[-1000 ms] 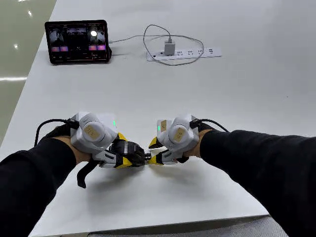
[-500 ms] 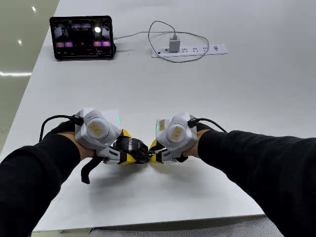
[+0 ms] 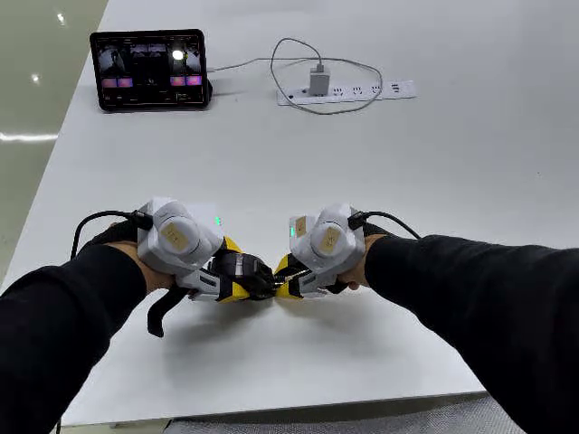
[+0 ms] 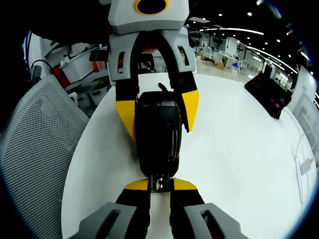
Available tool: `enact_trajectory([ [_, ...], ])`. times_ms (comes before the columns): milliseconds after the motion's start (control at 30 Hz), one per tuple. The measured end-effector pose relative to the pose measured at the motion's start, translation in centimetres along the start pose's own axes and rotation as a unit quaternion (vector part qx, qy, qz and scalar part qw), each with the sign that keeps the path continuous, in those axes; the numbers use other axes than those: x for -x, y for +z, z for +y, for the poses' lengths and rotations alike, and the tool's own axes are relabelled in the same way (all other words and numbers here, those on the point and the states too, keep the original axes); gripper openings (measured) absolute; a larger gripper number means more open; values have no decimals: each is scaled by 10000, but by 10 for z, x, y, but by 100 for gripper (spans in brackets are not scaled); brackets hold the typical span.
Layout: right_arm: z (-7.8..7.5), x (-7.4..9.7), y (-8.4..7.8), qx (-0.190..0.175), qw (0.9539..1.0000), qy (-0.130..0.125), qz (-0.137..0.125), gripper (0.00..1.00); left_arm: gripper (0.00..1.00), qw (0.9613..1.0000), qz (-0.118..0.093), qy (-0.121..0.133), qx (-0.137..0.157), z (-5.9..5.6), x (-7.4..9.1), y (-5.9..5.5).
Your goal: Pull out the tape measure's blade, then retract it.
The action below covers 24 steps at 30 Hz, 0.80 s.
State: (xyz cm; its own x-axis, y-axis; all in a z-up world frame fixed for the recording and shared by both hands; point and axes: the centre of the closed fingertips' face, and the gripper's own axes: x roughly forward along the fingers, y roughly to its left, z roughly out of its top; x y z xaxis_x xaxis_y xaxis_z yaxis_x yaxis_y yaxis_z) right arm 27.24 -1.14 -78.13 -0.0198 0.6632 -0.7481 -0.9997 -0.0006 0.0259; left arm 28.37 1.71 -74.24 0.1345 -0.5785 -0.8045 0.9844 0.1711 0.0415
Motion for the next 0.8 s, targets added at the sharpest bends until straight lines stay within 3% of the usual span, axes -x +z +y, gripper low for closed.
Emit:
enact_trajectory([
  [800,-1,13,-15,-2,9998,-2,183,11,30,10000,7,1,23,0,1,1],
])
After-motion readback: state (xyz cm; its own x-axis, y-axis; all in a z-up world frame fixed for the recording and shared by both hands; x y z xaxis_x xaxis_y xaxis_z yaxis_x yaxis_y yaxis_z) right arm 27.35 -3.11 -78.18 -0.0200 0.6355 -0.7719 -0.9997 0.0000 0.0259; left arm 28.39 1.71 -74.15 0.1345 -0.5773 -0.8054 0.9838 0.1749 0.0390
